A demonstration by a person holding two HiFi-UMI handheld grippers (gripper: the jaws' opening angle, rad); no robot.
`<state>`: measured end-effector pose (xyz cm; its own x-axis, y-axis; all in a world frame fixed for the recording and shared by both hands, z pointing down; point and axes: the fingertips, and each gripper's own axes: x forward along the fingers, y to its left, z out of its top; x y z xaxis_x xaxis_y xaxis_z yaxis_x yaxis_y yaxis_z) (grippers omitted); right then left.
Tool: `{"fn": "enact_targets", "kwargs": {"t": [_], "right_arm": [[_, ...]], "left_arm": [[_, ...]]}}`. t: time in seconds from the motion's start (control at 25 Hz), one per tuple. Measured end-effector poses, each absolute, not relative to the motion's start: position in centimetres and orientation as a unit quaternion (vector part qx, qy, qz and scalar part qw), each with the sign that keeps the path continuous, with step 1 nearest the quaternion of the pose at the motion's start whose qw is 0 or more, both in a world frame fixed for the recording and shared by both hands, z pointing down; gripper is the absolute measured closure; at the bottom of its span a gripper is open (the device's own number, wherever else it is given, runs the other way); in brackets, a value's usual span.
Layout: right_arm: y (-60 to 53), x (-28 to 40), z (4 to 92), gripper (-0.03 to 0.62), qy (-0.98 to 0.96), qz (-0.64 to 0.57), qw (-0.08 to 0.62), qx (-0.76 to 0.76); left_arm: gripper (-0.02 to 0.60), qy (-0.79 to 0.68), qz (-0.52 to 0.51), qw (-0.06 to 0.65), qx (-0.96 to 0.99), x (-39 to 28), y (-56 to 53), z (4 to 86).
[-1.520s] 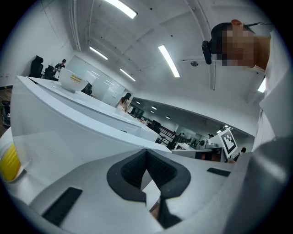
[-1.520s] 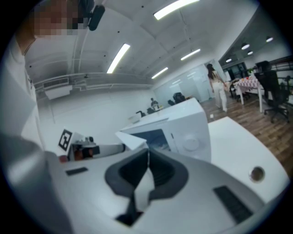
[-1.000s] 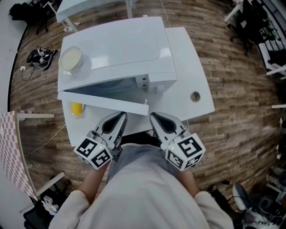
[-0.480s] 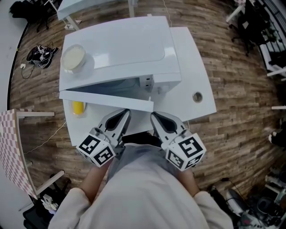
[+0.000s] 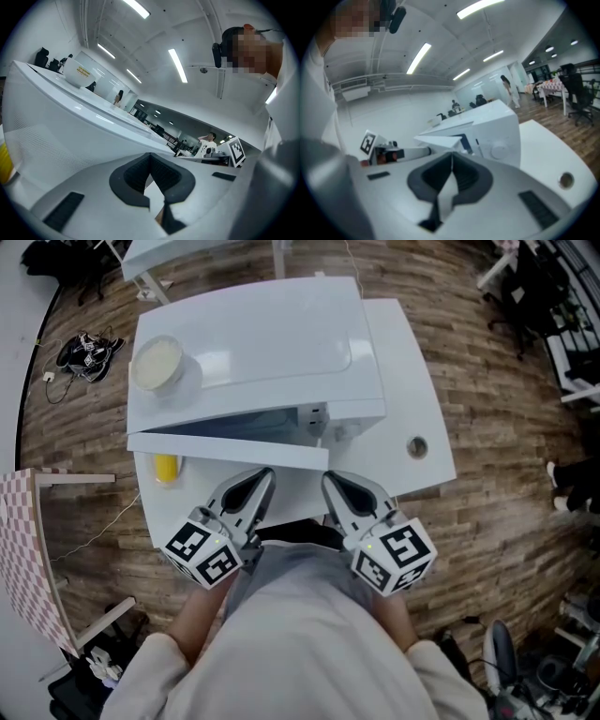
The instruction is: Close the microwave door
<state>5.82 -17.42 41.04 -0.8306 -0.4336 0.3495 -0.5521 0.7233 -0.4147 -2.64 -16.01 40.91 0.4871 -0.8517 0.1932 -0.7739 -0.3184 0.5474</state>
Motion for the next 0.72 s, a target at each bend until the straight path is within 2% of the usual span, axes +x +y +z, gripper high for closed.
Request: {"fn": "enact_targets", "kwargs": {"t": [0.72], "right_arm": [[-18.9, 5.4, 41.0, 0.571, -0.917, 0.271, 0.102, 0.274]], "left_arm": [[0.568, -0.51, -0.073, 0.306, 0.801, -3.7, -16.5, 41.2]]}}
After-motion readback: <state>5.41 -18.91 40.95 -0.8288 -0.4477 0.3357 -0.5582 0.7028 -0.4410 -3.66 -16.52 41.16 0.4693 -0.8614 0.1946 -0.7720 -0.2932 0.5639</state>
